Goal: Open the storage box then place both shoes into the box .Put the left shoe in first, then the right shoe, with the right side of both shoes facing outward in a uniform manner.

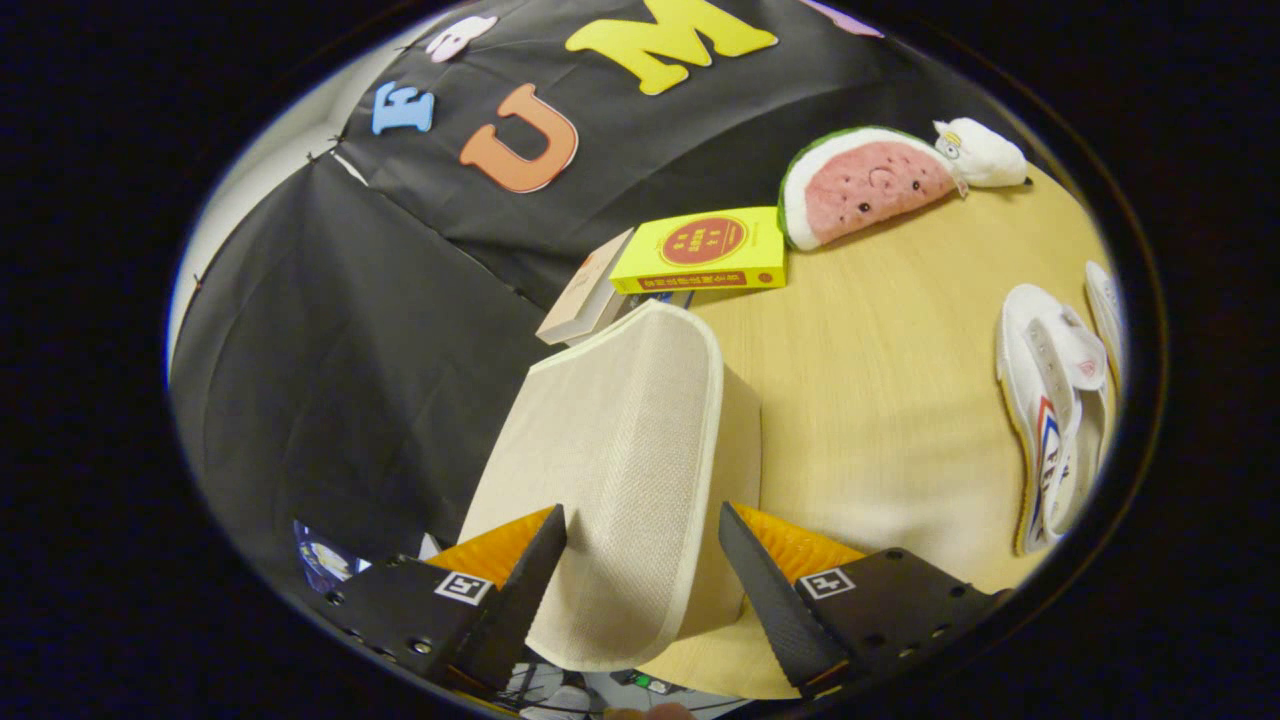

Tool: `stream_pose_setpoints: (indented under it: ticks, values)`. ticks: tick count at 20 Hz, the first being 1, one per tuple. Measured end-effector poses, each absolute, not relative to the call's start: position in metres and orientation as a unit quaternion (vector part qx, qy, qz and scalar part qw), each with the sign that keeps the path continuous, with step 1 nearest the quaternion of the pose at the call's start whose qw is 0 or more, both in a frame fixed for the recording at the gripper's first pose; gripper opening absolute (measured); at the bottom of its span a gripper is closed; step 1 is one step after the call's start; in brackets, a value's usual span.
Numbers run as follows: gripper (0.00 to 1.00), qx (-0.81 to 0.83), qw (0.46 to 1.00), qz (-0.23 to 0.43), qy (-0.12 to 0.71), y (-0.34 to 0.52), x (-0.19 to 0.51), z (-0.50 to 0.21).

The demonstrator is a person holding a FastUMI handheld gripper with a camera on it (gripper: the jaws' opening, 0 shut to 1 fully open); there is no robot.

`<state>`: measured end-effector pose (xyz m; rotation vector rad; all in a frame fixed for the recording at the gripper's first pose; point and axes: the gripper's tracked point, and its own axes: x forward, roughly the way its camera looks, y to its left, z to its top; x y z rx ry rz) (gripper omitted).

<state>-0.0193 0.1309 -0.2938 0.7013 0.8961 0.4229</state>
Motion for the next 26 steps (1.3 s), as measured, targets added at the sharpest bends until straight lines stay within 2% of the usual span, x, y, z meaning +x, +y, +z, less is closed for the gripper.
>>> stream_pose_setpoints:
  ticks: [7,8,9,10,13,15,17,20,26]
  values:
    - [0.94,0.373,0.786,0.201,0.450,0.144,-0.015,-0.297]
    - [0.85,0.371,0.786,0.202,0.452,0.140,-0.017,-0.294]
    - [0.85,0.367,0.788,0.198,0.453,0.134,-0.015,-0.291]
    - [0.77,0.374,0.789,0.190,0.449,0.126,-0.020,-0.283]
    - [0.52,0.393,0.791,0.167,0.438,0.112,-0.015,-0.278]
    - [0.28,0.391,0.788,0.170,0.445,0.113,-0.019,-0.277]
    - [0.26,0.379,0.794,0.170,0.445,0.113,-0.020,-0.271]
    - [0.00,0.379,0.796,0.173,0.440,0.117,-0.019,-0.256]
    - [0.00,0.351,0.818,0.200,0.409,0.124,-0.012,-0.189]
